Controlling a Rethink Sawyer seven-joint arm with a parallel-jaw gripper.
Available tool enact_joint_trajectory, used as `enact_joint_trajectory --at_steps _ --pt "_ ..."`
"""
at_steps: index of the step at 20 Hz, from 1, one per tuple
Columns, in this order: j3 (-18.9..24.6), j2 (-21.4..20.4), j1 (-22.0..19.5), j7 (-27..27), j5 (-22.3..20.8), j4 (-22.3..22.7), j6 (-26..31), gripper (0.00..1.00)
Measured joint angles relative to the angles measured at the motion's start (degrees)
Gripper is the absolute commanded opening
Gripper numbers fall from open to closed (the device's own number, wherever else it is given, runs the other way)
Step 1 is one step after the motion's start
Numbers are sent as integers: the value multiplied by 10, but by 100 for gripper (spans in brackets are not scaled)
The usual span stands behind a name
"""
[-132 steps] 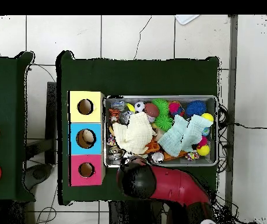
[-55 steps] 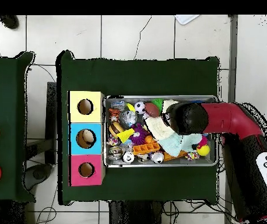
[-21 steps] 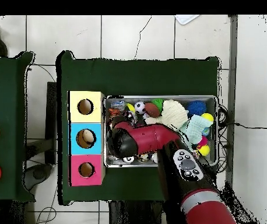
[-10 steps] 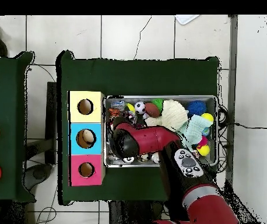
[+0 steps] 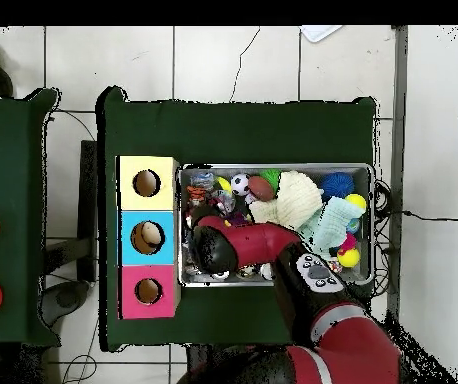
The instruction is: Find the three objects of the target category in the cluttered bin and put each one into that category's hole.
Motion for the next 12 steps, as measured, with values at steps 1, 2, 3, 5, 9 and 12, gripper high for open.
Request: enact_joint_trajectory --at_steps 1,2,3,5,9,12 --pt "-2 10 3 0 0 0 -12 100" --pt "-5 14 4 0 0 -1 -17 100" --pt "-12 27 4 0 0 -2 -34 100" --pt "-14 33 3 0 0 -2 -44 100" --pt "-14 41 0 0 0 -2 -68 0" --pt "-17 44 6 0 0 -2 -76 0"
